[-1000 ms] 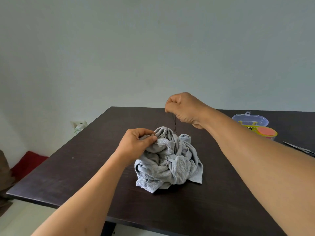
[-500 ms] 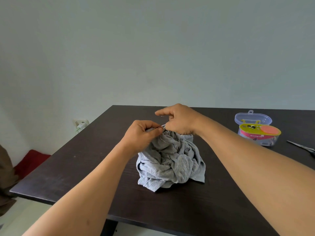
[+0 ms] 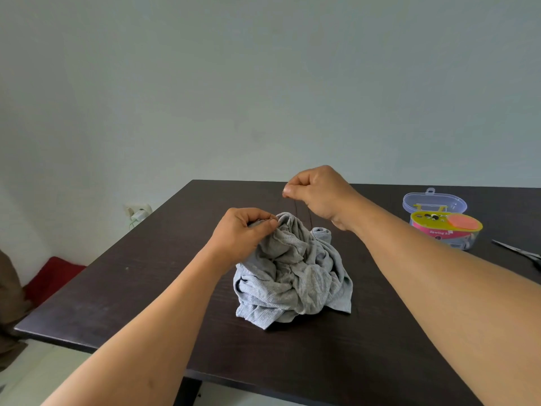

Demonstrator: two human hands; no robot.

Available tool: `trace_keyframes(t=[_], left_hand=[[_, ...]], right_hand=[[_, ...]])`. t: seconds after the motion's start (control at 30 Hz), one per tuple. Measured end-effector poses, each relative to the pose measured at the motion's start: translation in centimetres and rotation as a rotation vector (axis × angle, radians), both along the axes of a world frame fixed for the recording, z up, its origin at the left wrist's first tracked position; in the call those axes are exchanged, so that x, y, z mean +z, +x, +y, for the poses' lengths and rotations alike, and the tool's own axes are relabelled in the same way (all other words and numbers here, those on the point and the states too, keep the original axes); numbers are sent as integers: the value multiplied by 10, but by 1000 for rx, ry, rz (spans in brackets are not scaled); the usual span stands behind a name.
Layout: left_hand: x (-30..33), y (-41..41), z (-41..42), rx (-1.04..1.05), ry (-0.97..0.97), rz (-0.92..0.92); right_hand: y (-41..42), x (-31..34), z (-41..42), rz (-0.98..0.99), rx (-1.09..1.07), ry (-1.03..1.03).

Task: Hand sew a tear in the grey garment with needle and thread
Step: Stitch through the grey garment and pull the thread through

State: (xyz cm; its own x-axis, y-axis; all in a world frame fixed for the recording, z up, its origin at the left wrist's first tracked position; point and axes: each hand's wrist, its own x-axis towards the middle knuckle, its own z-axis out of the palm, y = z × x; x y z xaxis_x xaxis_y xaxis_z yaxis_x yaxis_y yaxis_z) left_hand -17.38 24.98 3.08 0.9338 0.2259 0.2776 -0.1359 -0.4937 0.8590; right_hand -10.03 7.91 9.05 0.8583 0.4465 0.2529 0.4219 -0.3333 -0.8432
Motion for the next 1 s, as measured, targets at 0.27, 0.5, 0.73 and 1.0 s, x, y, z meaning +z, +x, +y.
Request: trace_keyframes(t=[0.27,0.5,0.73,1.0], left_hand=[[2,-1,-1,-15,-67,3],[3,-1,-3,-45,-75,47],[7,3,-4,-42,-77,9],[11,2,-4,-65,-94,-8]], right_hand=[[11,1,-8,-105,-290,118],[12,-1,-12,-210,-416,76],[-2,-4,-11,-150,-77,-209],[-8,-20,-6,-94,115,-373]])
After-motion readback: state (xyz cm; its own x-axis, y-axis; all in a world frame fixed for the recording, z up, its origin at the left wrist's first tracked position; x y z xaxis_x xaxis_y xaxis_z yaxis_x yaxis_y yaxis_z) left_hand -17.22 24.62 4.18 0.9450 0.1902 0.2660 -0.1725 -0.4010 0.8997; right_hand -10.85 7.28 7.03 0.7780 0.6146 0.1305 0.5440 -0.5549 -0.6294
